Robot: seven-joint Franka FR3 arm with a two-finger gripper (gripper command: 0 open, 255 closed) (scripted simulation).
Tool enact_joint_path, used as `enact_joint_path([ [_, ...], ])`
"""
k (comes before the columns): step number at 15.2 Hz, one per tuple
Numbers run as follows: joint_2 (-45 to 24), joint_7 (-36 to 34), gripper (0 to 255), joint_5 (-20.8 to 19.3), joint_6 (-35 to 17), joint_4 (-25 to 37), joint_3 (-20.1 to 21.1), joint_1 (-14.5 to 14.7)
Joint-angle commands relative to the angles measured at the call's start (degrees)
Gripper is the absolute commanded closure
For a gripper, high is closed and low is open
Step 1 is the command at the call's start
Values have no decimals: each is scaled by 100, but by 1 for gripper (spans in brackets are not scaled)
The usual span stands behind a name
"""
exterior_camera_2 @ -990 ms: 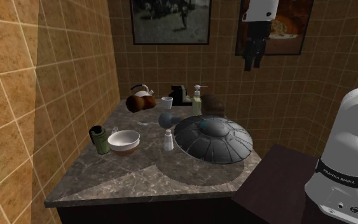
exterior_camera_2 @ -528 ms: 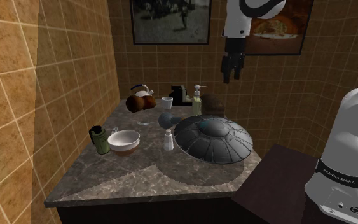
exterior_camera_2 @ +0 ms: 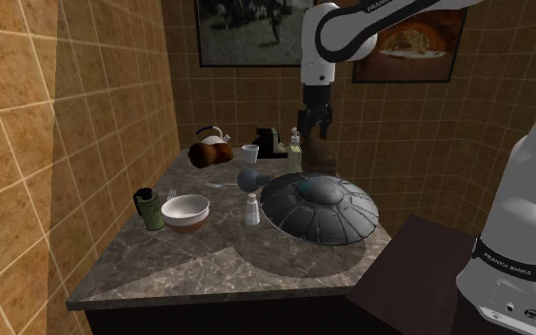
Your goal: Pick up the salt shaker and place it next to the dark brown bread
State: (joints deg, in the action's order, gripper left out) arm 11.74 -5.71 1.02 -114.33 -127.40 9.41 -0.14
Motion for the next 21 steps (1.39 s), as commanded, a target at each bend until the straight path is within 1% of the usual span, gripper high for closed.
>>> enact_joint_path([
  [1, -465, -103, 0, -49, -137, 284, 64, 17],
  [6, -1612, -331, 0, -226, -429, 1014, 158, 83],
  [10, -2541, -498, 0, -387, -538, 1732, 184, 179],
  [15, -3727, -657, 0, -566, -511, 2821, 164, 352],
  [19, -4722, -732, 0, -672, -346, 3890, 125, 520],
  [20, -4807, -735, 0, -678, -326, 3989, 120, 536],
  [21, -4836, -739, 0, -684, -388, 3956, 115, 538],
])
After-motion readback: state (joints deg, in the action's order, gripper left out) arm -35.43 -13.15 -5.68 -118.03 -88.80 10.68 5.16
